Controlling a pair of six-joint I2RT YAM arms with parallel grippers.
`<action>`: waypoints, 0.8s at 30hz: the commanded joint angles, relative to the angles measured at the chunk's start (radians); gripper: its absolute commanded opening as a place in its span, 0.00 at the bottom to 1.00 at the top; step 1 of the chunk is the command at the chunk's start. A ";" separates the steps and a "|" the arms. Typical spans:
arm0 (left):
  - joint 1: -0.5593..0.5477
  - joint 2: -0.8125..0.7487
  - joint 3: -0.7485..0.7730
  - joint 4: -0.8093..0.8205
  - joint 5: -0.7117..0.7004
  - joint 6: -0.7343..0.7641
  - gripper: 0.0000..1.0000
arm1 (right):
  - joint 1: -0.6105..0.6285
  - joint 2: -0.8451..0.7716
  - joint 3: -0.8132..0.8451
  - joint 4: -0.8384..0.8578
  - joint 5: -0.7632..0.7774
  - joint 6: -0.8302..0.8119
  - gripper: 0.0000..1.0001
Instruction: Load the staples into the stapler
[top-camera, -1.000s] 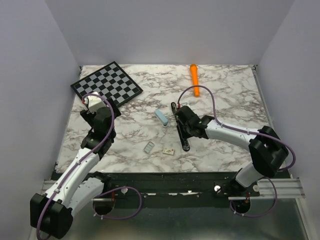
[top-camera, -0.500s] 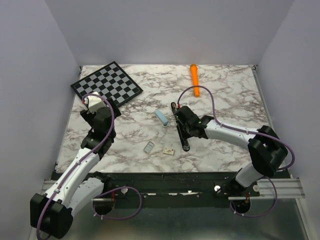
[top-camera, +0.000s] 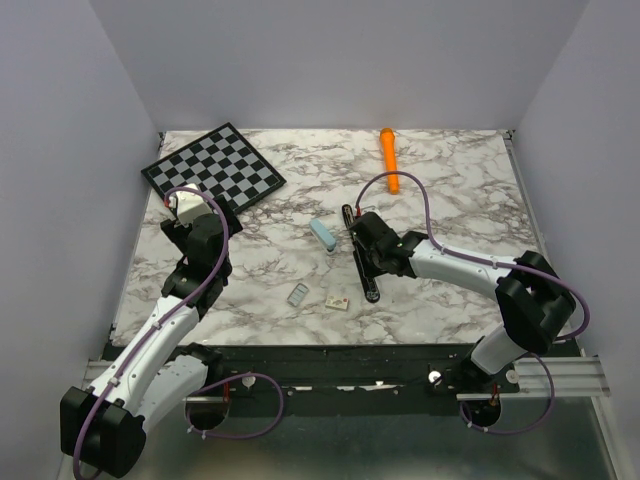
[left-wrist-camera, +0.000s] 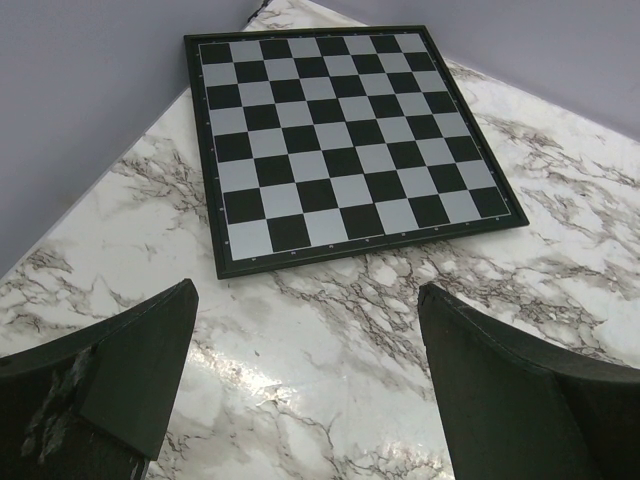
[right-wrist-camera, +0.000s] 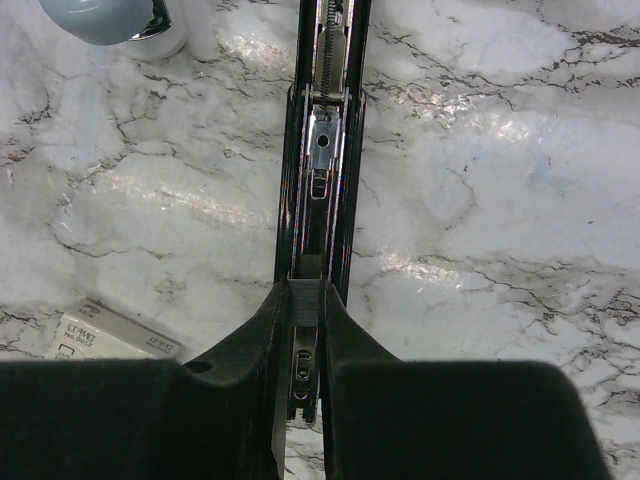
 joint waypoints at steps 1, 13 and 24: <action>0.007 0.005 0.007 0.020 0.021 -0.002 0.99 | -0.004 0.018 -0.023 -0.022 0.010 0.013 0.18; 0.007 0.004 0.009 0.021 0.019 -0.001 0.99 | -0.006 0.020 -0.044 -0.043 0.025 0.046 0.18; 0.007 0.001 0.007 0.020 0.018 -0.001 0.99 | -0.004 -0.014 -0.049 -0.032 0.054 0.034 0.18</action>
